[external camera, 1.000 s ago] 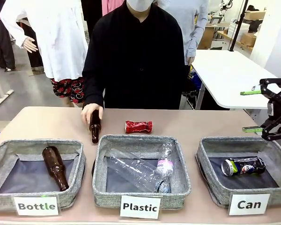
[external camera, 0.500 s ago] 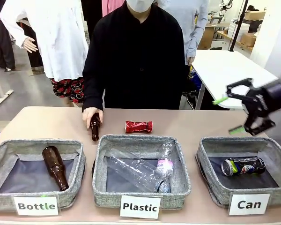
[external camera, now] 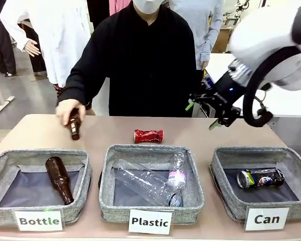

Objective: Sort the can waste into the basket.
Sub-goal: Pick up the can waste from the table and place it in the right Fabric basket.

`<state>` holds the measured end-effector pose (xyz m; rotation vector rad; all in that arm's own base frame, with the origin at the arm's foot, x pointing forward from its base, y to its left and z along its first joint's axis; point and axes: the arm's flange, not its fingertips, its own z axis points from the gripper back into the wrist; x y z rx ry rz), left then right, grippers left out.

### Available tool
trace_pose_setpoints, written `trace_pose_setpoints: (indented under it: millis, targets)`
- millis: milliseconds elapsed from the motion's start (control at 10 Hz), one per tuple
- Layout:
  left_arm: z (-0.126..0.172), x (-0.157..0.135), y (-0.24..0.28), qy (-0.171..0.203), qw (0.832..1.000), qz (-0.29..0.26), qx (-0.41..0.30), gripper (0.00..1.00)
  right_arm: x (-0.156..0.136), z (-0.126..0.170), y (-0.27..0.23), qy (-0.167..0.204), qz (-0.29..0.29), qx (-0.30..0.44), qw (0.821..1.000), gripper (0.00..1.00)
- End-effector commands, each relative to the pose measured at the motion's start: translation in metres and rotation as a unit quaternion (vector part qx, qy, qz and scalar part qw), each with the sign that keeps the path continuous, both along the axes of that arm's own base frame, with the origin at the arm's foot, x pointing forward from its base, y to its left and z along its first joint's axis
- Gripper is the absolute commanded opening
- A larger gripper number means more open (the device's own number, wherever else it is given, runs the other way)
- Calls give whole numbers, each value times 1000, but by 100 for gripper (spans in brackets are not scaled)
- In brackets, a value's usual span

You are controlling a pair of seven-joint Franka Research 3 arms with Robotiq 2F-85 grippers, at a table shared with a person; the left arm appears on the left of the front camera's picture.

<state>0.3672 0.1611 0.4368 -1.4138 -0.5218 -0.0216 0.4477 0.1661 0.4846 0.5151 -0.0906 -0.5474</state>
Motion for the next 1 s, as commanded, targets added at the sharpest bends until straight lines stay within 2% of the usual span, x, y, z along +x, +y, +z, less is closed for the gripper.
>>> trace_pose_setpoints:
  millis: [0, 100, 200, 400, 600, 700, 900]
  targets:
    - [0, 0, 0, 0, 1000, 0, 0, 100, -5, 3, 0, 9, 5, -3, 1000, 100]
    - [51, -10, 47, -3, 995, 53, -86, 100, 0, 0, 0, 0, 0, 0, 1000, 100]
    - [75, -25, 81, -25, 992, 93, -87, 100, 7, -5, 5, -13, 17, -10, 1000, 100]
    - [102, -49, 134, -44, 994, 55, -79, 100, 36, -6, 33, -47, 39, -18, 998, 100]
    - [89, -81, 166, -65, 993, 95, -20, 100, 50, -16, 68, -57, 79, -77, 992, 100]
    - [90, -76, 173, -71, 992, 100, -18, 100, 56, -21, 82, -64, 100, -96, 988, 100]
    - [85, -74, 168, -68, 992, 102, -19, 100, 62, -31, 99, -39, 131, -121, 983, 100]
